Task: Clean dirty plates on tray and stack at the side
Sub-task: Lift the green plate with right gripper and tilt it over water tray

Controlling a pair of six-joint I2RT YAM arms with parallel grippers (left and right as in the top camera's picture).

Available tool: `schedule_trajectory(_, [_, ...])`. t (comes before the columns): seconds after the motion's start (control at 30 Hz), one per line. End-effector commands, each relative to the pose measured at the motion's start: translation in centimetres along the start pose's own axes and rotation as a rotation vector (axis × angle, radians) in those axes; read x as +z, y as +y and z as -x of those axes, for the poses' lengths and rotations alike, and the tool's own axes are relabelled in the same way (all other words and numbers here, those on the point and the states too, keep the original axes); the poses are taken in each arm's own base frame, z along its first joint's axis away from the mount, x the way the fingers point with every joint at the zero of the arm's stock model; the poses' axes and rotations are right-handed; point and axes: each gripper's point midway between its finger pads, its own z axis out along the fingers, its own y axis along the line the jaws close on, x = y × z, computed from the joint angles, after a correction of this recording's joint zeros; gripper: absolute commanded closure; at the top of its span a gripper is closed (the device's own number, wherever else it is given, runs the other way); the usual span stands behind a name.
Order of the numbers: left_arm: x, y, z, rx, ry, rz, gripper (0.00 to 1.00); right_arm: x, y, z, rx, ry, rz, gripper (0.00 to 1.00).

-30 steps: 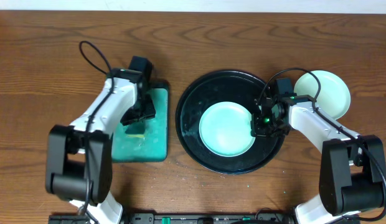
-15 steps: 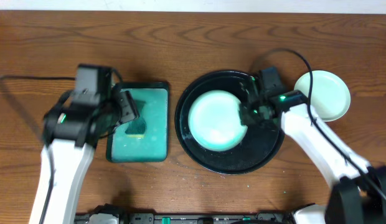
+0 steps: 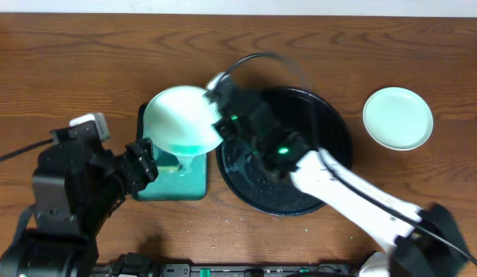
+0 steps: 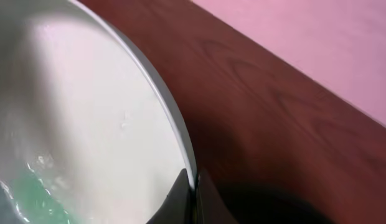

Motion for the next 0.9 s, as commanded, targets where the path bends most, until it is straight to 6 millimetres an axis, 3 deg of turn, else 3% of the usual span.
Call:
schedule_trajectory(0.0, [-0.5,0.1,0.3,0.012,-0.019,0.003,0.21,0.3,0.0,0.6,-0.111,-0.022,-0.102,0.99])
schedule_trajectory(0.13, [-0.4,0.1,0.3,0.012,-0.016,0.004,0.21,-0.9,-0.3,3.1,-0.169,-0.103,-0.220,0.99])
schedule_trajectory(0.3, [-0.4,0.1,0.3,0.012,-0.016,0.004,0.21,-2.6,0.8,5.3,-0.242,-0.167,-0.229,0.99])
schedule_trajectory(0.87, [-0.4,0.1,0.3,0.012,-0.016,0.004,0.21,-5.7,1.1,8.2,-0.365,-0.244,-0.247,0.99])
